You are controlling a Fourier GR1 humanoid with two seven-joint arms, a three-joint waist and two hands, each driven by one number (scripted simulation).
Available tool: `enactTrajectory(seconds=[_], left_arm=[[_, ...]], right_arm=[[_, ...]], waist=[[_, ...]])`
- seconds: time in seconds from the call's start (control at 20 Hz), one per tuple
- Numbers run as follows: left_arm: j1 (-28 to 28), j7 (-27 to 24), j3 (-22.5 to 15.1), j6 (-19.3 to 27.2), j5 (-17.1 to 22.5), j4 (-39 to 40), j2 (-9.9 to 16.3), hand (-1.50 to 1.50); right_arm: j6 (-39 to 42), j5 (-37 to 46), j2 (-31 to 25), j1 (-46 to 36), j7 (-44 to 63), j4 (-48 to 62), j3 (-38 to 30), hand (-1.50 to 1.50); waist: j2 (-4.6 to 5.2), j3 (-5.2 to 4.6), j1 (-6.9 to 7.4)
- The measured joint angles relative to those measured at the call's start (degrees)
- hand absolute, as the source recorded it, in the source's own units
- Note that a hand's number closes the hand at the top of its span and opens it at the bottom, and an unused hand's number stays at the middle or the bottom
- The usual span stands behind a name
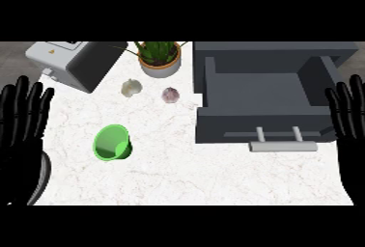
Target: Pick up the cup, place it into the drawer and close the drawer
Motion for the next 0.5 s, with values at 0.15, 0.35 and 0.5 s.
enactTrajectory(seconds=[0.15,0.35,0.5], left_arm=[[-1.5,1.66,-2.24,4.11,-4.57,-0.01,-2.23,-1.5],[-4.04,3.0,-4.54,13.22,-9.38,3.62,-4.61,-1.5],[-5.08,2.57,-6.73,20.3,-7.06,7.25,-5.37,-1.5]], right_arm=[[0.58,0.05,-0.01,0.18,0.2,-0.55,0.57,-1.5],[1.4,-0.38,0.15,-0.85,1.3,-0.53,2.1,-1.5],[2.35,-2.03,0.83,-1.67,2.5,0.96,3.47,-1.5]], waist=[[0.27,-0.01,0.13],[0.5,-0.03,0.02],[0.62,-0.06,0.06]])
